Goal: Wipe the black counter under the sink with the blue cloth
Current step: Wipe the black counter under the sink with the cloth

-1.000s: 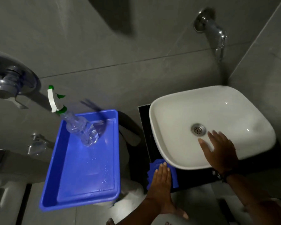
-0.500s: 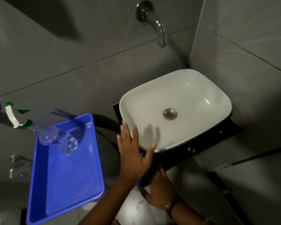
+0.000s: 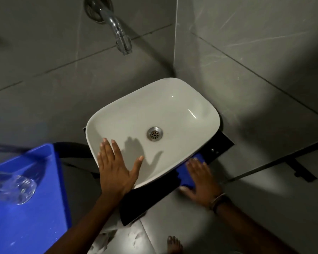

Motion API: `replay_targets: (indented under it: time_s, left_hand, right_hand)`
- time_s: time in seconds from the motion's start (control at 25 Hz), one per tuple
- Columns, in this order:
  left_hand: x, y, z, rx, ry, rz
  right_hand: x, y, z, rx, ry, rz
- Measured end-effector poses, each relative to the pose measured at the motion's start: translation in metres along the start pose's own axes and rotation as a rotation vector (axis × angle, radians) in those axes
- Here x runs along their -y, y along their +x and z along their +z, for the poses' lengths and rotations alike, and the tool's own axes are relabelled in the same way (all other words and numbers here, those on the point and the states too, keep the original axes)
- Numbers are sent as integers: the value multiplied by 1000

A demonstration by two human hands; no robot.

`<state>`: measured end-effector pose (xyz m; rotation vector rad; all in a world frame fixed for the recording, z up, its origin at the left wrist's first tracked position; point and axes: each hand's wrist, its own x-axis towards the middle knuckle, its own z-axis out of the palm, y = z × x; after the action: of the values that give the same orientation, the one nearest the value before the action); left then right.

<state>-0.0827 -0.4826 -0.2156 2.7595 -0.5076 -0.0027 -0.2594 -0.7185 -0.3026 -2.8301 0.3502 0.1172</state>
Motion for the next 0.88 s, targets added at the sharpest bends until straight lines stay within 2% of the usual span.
replay_targets:
  time_s: [0.08, 0.16, 0.28, 0.36, 0.44, 0.56, 0.68, 0.8, 0.88]
  left_hand:
    - [0, -1, 0, -7, -2, 4]
    - [2, 0, 0, 3, 6, 9]
    - [3, 2, 2, 20, -11, 19]
    - [3, 1, -1, 13, -40, 26]
    - [2, 0, -3, 11, -60, 34]
    - [1, -1, -11, 25, -109, 44]
    - [2, -11, -21, 83, -219, 138]
    - [25, -42, -36, 164, -327, 331]
    - [52, -74, -45, 163, -476, 321]
  right_hand:
    - [-69, 27, -30, 10, -68, 119]
    - [-109, 51, -48, 58, -73, 214]
    - [-105, 63, -43, 30, -74, 327]
    - [-68, 48, -31, -46, -10, 377]
    - [-17, 18, -10, -78, 63, 305]
    - [93, -21, 30, 50, 113, 15]
    - [190, -30, 50, 136, 9, -232]
    - [230, -21, 29, 152, 15, -218]
    - [235, -20, 14, 131, -38, -155]
